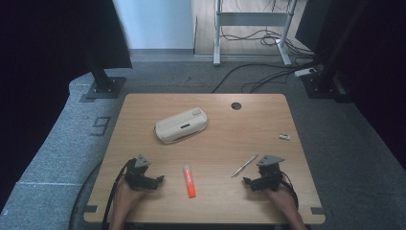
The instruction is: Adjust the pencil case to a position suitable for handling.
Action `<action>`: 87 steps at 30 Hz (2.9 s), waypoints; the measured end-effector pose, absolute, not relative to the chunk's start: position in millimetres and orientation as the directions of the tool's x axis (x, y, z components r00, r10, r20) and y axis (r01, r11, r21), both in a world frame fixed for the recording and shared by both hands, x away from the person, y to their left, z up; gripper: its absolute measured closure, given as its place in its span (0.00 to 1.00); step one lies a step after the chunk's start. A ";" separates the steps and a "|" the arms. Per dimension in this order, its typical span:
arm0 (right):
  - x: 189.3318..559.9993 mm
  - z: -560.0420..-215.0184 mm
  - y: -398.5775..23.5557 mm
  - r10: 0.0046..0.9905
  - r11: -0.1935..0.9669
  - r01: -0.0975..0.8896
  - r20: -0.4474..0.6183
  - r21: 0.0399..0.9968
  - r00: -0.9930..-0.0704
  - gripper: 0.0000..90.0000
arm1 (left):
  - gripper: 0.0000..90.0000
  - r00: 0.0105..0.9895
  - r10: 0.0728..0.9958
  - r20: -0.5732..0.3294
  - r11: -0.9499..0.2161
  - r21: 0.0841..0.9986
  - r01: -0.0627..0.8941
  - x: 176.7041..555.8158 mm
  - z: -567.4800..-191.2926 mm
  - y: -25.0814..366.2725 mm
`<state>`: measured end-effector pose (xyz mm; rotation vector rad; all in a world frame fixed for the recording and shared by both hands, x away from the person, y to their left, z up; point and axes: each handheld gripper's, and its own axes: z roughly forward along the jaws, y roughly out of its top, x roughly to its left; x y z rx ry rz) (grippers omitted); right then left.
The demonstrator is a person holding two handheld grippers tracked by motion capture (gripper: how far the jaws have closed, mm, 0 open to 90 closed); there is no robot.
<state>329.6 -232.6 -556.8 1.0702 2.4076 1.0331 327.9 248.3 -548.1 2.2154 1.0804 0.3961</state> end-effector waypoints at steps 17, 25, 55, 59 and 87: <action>329.6 -556.8 -232.6 0.740 0.461 0.516 0.009 0.722 -0.673 0.01 | 0.01 0.610 0.792 -0.007 -0.454 0.661 0.597 326.0 -548.0 241.2; 329.6 -556.8 -232.6 0.740 0.461 0.516 0.009 0.722 -0.673 0.01 | 0.02 0.612 0.791 -0.009 -0.453 0.663 0.596 326.2 -547.9 241.2; 329.7 -556.7 -232.6 0.740 0.461 0.516 0.008 0.722 -0.673 0.00 | 0.08 0.665 0.744 -0.064 -0.463 0.668 0.583 339.0 -523.8 232.6; 329.6 -556.7 -232.6 0.740 0.461 0.516 0.008 0.722 -0.673 0.01 | 0.09 0.673 0.735 -0.081 -0.456 0.675 0.579 345.1 -517.1 231.8; 329.7 -556.7 -232.6 0.740 0.461 0.516 0.009 0.722 -0.673 0.01 | 0.15 0.703 0.706 -0.087 -0.476 0.677 0.561 391.6 -486.0 213.5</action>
